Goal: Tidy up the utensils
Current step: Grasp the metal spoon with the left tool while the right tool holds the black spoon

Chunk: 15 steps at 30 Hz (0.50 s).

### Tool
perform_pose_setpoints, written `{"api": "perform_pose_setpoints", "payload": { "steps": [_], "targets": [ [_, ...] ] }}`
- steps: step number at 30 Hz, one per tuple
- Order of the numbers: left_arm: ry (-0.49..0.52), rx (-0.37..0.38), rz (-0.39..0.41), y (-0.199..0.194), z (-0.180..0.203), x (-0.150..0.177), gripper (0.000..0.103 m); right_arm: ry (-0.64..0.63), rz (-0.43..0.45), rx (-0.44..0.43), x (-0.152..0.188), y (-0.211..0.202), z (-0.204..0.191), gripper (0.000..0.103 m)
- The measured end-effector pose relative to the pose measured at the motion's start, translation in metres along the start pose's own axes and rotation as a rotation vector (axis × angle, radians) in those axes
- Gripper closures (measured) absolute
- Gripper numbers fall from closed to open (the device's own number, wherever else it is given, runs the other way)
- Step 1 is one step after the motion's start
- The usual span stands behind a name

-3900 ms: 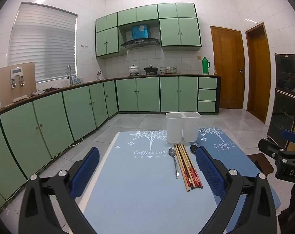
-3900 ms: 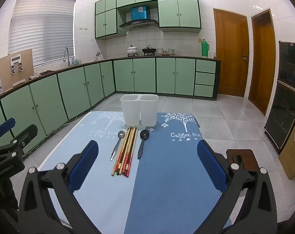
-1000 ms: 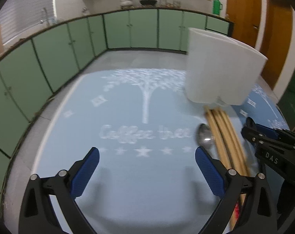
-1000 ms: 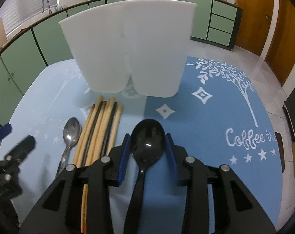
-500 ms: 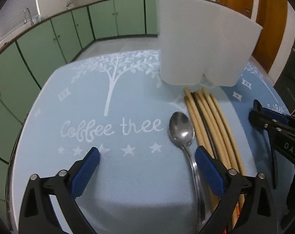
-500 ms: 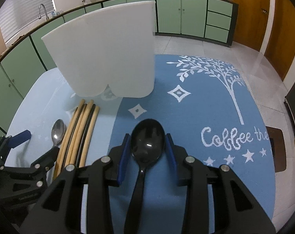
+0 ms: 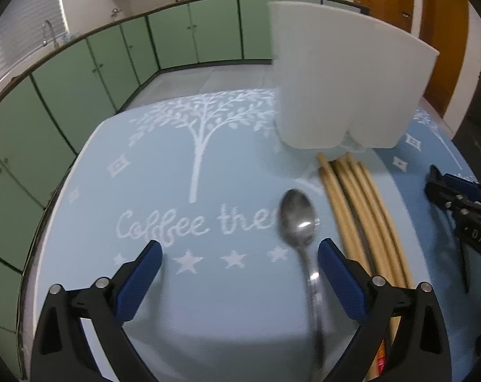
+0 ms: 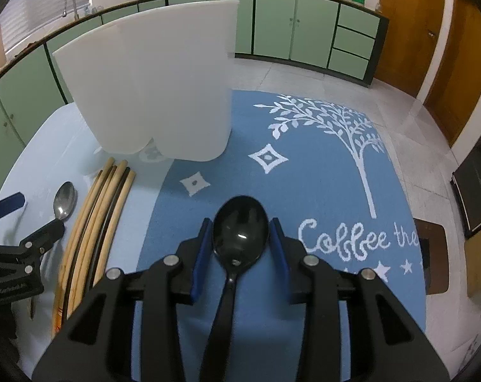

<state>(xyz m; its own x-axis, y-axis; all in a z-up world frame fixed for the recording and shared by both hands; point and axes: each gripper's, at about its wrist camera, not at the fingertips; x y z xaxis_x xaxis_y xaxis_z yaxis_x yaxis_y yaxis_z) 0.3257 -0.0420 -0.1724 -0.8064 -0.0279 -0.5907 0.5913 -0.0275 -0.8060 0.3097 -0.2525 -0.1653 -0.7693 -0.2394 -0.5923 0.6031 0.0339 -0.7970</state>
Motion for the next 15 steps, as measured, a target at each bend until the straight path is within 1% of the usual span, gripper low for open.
{"api": "perform_pose_setpoints", "payload": {
  "steps": [2,4,10,12,15],
  "targets": [
    [-0.005,0.012,0.003,0.002,0.004,-0.003,0.007,0.013,0.001,-0.013,0.0,-0.002,0.004,0.054],
    [-0.004,0.002,0.003,0.004,0.008,-0.009,0.007,0.028,-0.001,-0.025,-0.003,-0.001,0.011,0.053],
    [-0.02,-0.019,-0.006,0.014,0.013,-0.02,0.007,0.078,-0.022,-0.078,-0.007,0.002,0.016,0.053],
    [-0.018,-0.02,-0.018,0.019,0.014,-0.022,0.01,0.086,-0.03,-0.093,-0.009,0.003,0.015,0.053],
    [-0.035,0.005,-0.029,0.021,0.012,-0.022,0.016,0.088,-0.045,-0.098,-0.011,0.005,0.014,0.053]
  ]
}}
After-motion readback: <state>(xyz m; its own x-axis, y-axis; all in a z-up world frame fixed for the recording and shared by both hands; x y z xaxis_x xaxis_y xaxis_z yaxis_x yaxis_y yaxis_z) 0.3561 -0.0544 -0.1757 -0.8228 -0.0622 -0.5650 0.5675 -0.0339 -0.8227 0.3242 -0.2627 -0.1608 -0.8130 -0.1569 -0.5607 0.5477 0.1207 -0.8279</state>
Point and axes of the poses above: each gripper's, at about its wrist camera, not at the fingertips, and y roughly the way its jaws point, z to its right, x to its underside, and after that the axes turned 10 degrees about -y, right-handed
